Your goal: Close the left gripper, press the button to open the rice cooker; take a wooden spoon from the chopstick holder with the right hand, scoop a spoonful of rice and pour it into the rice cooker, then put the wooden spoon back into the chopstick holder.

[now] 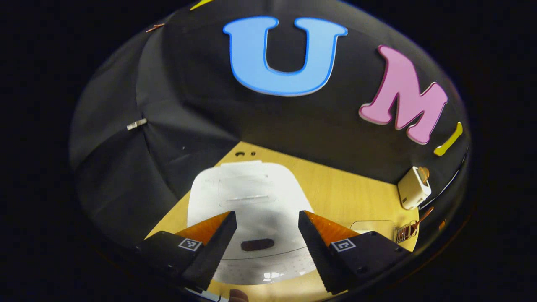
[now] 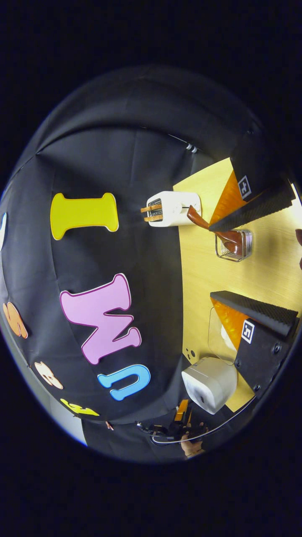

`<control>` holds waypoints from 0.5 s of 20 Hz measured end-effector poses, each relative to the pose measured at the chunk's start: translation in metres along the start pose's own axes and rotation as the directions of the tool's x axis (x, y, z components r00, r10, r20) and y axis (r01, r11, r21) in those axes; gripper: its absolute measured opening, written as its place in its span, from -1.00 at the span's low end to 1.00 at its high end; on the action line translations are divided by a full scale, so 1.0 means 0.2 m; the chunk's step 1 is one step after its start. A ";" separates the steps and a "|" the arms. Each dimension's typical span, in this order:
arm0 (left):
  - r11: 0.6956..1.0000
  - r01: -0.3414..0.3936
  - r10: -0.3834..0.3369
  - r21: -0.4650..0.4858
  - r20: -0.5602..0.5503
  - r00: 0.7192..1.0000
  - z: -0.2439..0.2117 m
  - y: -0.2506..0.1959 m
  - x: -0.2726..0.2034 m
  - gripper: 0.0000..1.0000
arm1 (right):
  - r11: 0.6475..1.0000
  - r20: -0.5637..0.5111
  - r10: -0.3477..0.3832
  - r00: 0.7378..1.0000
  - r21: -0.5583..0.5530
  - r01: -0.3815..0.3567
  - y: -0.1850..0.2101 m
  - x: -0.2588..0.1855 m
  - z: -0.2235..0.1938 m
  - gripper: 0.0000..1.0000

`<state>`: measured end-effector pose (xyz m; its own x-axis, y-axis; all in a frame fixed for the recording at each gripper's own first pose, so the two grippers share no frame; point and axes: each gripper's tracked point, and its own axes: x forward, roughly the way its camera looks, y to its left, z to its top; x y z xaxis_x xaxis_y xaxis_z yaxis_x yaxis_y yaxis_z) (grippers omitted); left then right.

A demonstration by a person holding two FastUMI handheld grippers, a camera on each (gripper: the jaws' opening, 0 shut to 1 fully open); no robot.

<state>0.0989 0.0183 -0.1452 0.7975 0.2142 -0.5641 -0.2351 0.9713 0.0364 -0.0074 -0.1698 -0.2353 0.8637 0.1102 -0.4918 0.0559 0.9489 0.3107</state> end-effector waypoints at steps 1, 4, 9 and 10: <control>1.000 0.031 -0.031 0.002 0.060 0.998 0.05 -0.06 -0.06 0.92 | 1.000 0.004 0.002 1.000 -0.006 -0.002 0.01 0.00 0.02 0.76; 0.991 0.132 -0.130 0.005 0.194 0.972 0.14 -0.24 -0.22 0.92 | 1.000 0.022 0.010 1.000 -0.029 -0.009 0.05 -0.02 0.07 0.76; 0.960 0.280 -0.269 0.027 0.380 0.885 0.24 -0.49 -0.54 0.91 | 0.998 0.067 0.034 0.997 -0.061 -0.030 0.15 -0.07 0.17 0.76; 0.957 0.288 -0.276 0.033 0.401 0.873 0.24 -0.50 -0.58 0.91 | 0.998 0.072 0.034 0.997 -0.063 -0.030 0.16 -0.08 0.19 0.76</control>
<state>0.0578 -0.0986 -0.0436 0.9843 -0.0399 -0.1721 0.0227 0.9947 -0.1006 -0.0009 -0.1531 -0.1870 0.8991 0.1208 -0.4207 -0.0015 0.9621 0.2729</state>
